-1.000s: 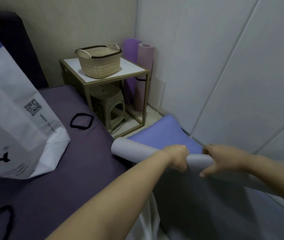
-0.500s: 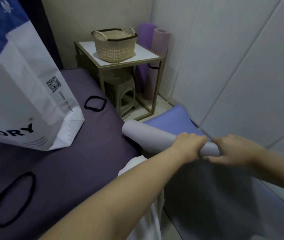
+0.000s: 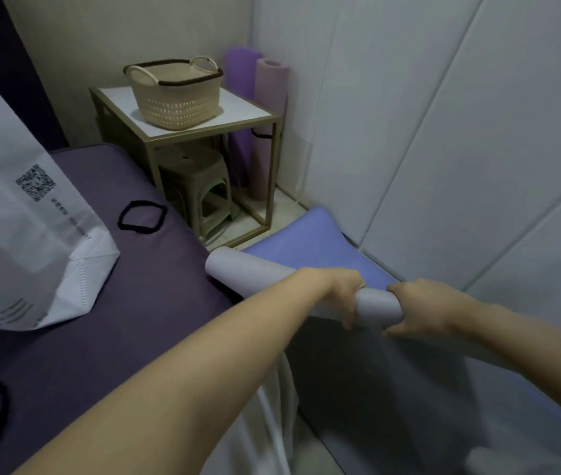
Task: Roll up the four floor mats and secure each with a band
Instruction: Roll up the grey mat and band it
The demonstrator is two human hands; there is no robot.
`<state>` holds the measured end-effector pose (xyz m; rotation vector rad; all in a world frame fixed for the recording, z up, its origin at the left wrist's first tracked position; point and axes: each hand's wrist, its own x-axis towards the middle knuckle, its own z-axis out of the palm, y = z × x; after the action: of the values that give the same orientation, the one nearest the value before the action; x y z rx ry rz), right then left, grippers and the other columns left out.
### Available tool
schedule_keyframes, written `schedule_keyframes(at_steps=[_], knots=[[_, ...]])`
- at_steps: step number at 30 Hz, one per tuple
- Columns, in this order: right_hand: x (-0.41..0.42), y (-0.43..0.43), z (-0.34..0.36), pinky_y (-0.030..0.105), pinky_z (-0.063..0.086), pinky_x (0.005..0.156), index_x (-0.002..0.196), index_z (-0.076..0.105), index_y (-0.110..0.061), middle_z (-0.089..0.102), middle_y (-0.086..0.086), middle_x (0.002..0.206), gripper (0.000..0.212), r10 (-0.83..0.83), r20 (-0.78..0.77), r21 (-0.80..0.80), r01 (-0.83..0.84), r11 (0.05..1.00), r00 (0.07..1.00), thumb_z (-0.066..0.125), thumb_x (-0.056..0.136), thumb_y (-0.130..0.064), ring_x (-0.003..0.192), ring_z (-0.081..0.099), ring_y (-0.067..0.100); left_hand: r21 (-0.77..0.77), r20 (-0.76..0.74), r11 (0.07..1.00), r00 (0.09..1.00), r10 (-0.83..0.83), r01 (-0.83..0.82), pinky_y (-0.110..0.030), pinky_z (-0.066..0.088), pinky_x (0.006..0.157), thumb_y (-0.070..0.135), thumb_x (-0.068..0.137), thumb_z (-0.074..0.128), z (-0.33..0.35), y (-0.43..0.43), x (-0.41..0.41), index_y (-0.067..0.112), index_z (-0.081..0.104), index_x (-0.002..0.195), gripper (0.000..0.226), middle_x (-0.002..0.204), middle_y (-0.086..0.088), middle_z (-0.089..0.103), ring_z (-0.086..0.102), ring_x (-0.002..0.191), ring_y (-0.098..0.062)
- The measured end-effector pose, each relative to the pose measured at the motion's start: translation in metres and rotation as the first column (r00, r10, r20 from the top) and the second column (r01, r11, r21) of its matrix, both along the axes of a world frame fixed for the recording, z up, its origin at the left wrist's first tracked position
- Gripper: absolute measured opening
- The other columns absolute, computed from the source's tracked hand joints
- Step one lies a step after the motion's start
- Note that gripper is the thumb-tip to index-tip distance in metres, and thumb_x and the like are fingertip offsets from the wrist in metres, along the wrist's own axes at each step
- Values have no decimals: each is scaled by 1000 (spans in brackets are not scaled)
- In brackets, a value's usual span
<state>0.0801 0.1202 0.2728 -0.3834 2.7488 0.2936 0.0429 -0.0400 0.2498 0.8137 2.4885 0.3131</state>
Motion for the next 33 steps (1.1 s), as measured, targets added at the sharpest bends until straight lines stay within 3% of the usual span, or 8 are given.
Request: schedule_keyframes(at_steps=[3,5,11,14,21,25,30,33], knots=[[-9,5,4,26,48,77,112,60,-23,66,-2,103,46,-93,77,-92,100,991,993,71,74,-47,96,62,19,-88,-508,995,858,-78,38,-42,31,97,14,83,64,-9,8,16,14,41,124,47,116,-7,55,52,106,-27],[-12,2,9,23,44,72,112,61,-20,62,-2,94,46,-105,100,-127,117,985,989,73,74,-44,92,62,19,-62,-648,998,760,-48,10,-40,30,96,4,82,59,-20,10,22,12,37,125,48,117,-8,51,50,107,-29],[-5,0,4,30,45,79,116,52,-22,63,-1,113,61,-108,28,-65,110,992,994,71,71,-57,101,59,20,39,-479,999,877,19,0,-32,30,73,17,85,62,-17,7,7,13,42,118,39,112,-9,59,56,102,-30],[6,5,-2,31,43,81,122,41,-18,57,2,124,64,1,-149,131,18,991,989,69,75,-52,112,56,23,37,-294,999,956,11,0,-34,40,77,17,84,63,-13,8,-2,17,47,117,36,113,-7,59,57,103,-28],[26,19,-21,28,37,70,113,47,-22,63,2,109,39,-33,-63,-4,32,999,997,60,81,-38,98,61,25,-153,227,972,964,-140,178,-36,42,92,7,74,76,-15,19,-14,15,50,127,60,123,-8,55,53,113,-28],[25,32,-24,29,45,74,112,52,-26,63,-1,107,38,-87,103,-95,96,991,991,63,77,-38,95,61,22,-147,153,966,970,-189,211,-40,41,94,16,75,76,-21,26,-6,21,47,126,59,124,-5,53,51,114,-26],[21,51,-22,33,52,82,112,58,-25,65,0,105,46,-259,276,-231,326,917,925,69,69,-38,93,63,18,-199,-412,951,860,-300,237,-52,16,111,28,80,67,-39,31,9,18,39,125,54,118,-7,50,48,111,-27],[20,60,-18,33,52,85,114,60,-24,66,-1,106,49,-302,337,-225,388,894,892,72,69,-37,93,63,17,-93,-415,967,874,-253,236,-49,17,112,25,81,66,-49,34,15,16,38,126,54,117,-7,50,48,112,-26]])
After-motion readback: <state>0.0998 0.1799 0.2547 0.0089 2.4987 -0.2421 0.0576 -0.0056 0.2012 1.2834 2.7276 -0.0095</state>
